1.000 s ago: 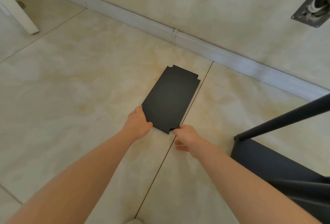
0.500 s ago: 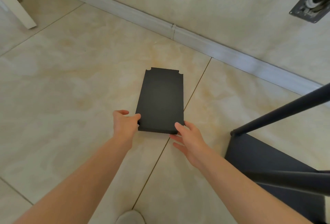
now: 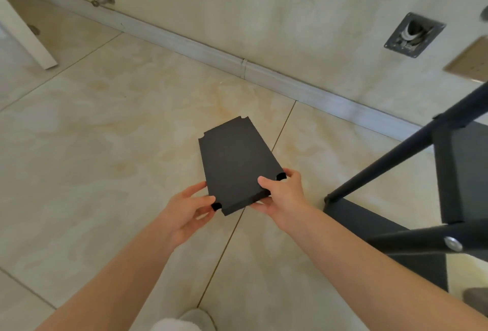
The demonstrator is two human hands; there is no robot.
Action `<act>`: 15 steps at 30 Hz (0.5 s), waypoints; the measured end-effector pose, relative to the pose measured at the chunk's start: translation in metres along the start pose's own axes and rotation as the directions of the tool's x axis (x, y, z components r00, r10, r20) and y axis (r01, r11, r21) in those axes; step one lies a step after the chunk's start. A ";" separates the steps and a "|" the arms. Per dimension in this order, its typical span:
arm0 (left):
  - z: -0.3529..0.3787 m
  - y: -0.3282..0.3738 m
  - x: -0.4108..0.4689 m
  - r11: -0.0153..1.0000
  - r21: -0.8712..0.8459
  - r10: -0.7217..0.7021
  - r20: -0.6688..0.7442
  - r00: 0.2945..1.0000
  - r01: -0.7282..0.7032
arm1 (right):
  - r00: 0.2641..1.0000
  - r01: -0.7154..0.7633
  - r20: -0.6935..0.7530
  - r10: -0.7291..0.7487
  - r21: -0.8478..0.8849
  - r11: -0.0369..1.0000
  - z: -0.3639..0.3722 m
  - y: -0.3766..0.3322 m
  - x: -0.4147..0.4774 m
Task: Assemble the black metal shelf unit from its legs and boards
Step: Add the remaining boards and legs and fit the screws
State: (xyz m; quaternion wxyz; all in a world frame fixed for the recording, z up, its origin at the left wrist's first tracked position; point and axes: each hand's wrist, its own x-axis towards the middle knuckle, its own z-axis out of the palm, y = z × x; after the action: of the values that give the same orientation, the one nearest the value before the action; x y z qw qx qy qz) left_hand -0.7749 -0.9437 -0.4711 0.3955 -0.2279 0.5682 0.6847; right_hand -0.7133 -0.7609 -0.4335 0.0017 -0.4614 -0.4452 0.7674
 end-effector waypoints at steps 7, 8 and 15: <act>0.005 0.005 -0.060 0.995 0.094 0.017 0.100 0.995 -0.027 | 0.940 0.339 0.138 -0.311 -0.304 0.890 0.005 -0.037 -0.076; 0.007 0.007 -0.070 0.994 0.102 0.015 0.137 0.990 -0.029 | 0.916 0.401 0.167 -0.364 -0.365 0.840 0.004 -0.042 -0.089; -0.004 0.054 -0.136 0.968 0.010 0.246 0.127 0.961 -0.249 | 0.758 0.650 0.311 -0.574 -0.430 0.626 -0.034 -0.077 -0.197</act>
State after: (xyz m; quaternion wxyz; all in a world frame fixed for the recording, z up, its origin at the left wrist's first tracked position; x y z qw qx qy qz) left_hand -0.7389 -0.9886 -0.3362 0.3445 -0.1068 0.5751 0.7343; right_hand -0.6076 -0.7720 -0.2477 0.1079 -0.2084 -0.7619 0.6037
